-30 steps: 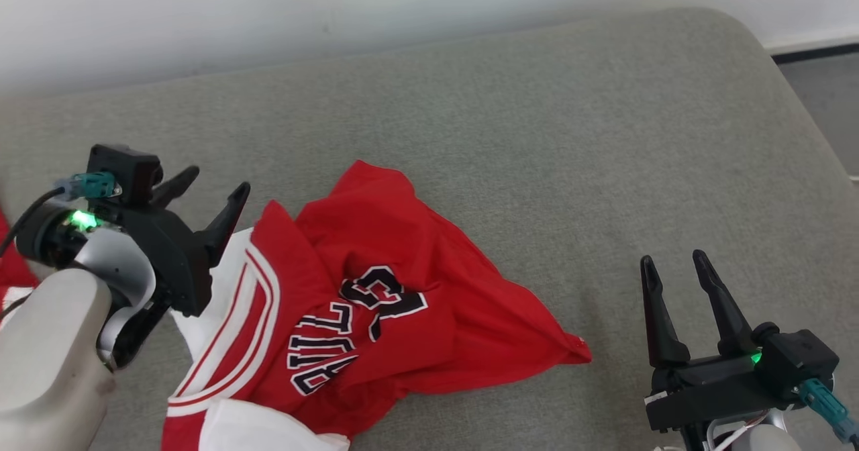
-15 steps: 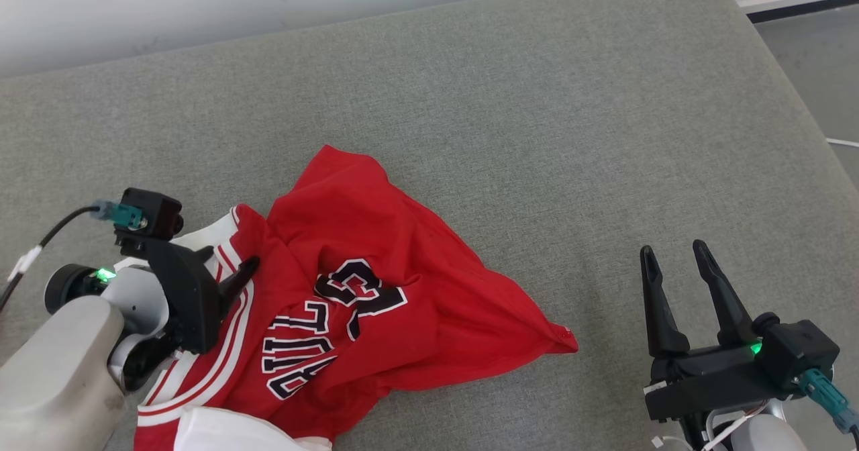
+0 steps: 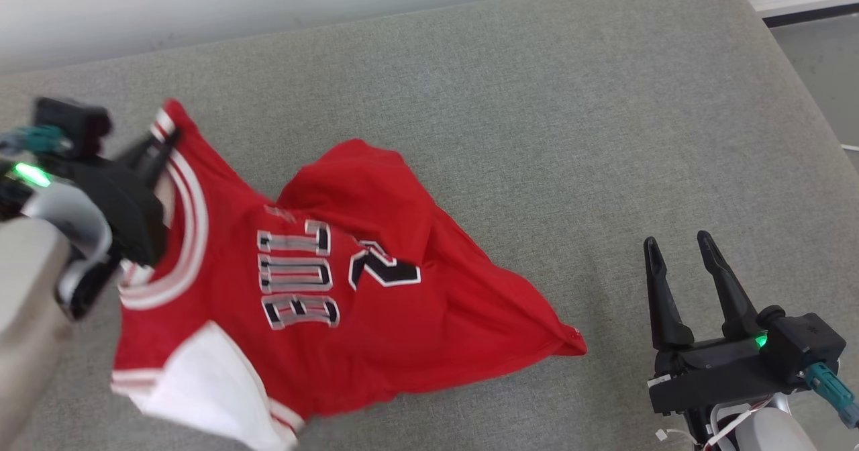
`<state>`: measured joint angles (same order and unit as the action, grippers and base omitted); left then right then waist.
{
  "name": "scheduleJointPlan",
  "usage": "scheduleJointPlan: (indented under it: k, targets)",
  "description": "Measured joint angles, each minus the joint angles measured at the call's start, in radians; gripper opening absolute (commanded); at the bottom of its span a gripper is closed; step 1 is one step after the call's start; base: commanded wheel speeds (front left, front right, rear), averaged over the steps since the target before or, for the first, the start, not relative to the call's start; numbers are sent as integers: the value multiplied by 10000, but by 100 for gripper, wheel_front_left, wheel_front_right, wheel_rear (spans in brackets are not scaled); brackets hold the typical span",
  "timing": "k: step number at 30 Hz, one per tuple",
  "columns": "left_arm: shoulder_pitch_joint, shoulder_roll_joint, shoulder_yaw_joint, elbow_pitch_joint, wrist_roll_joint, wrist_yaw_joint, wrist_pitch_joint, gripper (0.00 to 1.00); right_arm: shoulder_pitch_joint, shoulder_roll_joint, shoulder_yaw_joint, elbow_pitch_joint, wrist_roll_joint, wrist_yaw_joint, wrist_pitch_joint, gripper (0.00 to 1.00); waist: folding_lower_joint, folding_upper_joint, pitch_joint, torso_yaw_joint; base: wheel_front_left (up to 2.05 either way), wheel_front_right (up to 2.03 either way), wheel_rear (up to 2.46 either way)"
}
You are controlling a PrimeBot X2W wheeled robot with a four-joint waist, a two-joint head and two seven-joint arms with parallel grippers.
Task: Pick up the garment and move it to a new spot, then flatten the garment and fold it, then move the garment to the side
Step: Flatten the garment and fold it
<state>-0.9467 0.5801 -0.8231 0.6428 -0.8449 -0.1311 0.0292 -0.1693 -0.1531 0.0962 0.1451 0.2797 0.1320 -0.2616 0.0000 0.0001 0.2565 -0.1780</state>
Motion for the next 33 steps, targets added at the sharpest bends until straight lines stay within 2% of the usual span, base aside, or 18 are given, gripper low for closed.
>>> scheduleJointPlan:
  k: [4,6,7,8,9,15,19,23,26,31,33]
  targets:
    - [-462,109,128,731,453,92,-1005,0,10,44,-84,12,-31,-2,0,100,0,0,-5,-39,0,0,0]
    - [-490,44,-58,1195,857,422,-1388,0,22,84,-144,38,-90,0,0,100,0,0,-34,-52,0,0,0]
    - [-482,21,-142,1321,1066,562,-1603,13,30,98,-163,52,-105,-2,0,100,0,0,-36,-47,0,0,0]
    - [-483,23,-238,1480,1262,690,-1818,46,35,117,-174,67,-132,0,0,100,0,0,-39,-40,0,0,0]
    - [-477,2,-313,1630,1348,690,-1958,100,38,142,-186,79,-163,0,0,100,1,0,-46,-28,0,0,0]
    - [-270,-385,-46,2075,1216,706,-2700,100,117,176,-261,121,-188,-2,0,100,1,0,-256,190,0,0,0]
    - [140,-389,541,1664,1149,1014,-2890,100,319,167,-311,-6,-234,0,0,100,0,0,-535,438,0,0,0]
    - [1044,-303,2034,-364,1572,1708,-2932,100,558,134,-424,-155,-263,-2,0,100,0,-1,-794,824,0,0,0]
    - [2453,-320,3131,-1946,2090,2209,-2932,100,732,140,-493,-293,-286,-2,-4,100,-2,-2,-980,1168,0,0,0]
    - [4626,-533,4648,-3988,3087,2644,-2932,100,953,132,-514,-420,-353,0,-23,100,-2,-2,-1271,1765,0,0,0]
    - [5395,-702,5078,-4585,3381,2690,-2932,100,1011,117,-543,-451,-355,0,-25,100,-2,-2,-1384,1993,0,0,0]
